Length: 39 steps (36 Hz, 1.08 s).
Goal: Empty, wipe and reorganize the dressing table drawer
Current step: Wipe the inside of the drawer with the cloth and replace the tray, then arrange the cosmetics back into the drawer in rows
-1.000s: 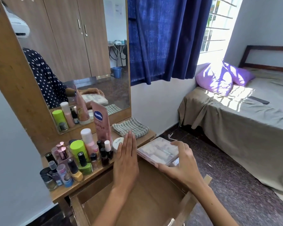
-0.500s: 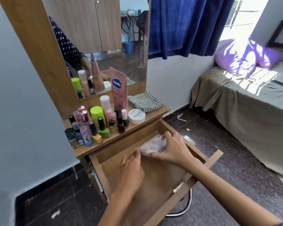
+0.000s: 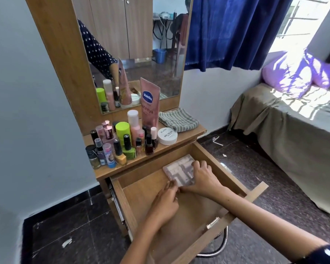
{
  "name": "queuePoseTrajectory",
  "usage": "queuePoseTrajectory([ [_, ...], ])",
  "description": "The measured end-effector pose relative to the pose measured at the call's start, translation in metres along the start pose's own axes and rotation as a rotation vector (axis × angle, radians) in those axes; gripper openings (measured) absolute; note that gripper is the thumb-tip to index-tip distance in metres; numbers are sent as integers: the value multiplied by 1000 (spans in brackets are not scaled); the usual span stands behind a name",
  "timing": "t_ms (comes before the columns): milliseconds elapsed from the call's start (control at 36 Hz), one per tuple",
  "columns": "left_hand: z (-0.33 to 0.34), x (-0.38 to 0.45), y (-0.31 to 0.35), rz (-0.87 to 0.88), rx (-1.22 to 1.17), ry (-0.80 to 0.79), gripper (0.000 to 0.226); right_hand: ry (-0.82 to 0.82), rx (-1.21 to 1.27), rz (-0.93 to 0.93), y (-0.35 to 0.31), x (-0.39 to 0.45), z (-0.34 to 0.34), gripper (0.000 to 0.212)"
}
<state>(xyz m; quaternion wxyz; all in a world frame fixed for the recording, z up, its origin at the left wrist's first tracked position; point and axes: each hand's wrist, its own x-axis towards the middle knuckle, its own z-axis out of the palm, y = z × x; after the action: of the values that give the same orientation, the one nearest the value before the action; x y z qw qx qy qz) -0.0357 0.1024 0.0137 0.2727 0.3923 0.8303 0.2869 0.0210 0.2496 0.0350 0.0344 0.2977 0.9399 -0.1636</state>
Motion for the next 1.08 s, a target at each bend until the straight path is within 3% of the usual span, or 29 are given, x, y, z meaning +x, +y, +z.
queuePoseTrajectory([
  [83,2,2,1,6,43,-30,64,-2,-37,-36,2,-1,-1,86],
  [222,5,8,1,20,161,-141,69,38,-8,-97,6,-1,-6,41],
  [472,5,7,6,28,331,-164,68,153,31,-242,9,-2,-15,26],
  [639,-13,-21,10,158,351,111,58,168,-71,-289,-5,-13,-16,27],
  [778,-38,-61,8,195,353,363,42,207,5,-320,-42,-31,-14,23],
  [944,-57,-102,-7,154,224,671,36,53,32,-492,-96,-45,-7,17],
  [1083,-70,-119,-24,74,148,896,30,47,95,-613,-135,-48,-7,16],
])
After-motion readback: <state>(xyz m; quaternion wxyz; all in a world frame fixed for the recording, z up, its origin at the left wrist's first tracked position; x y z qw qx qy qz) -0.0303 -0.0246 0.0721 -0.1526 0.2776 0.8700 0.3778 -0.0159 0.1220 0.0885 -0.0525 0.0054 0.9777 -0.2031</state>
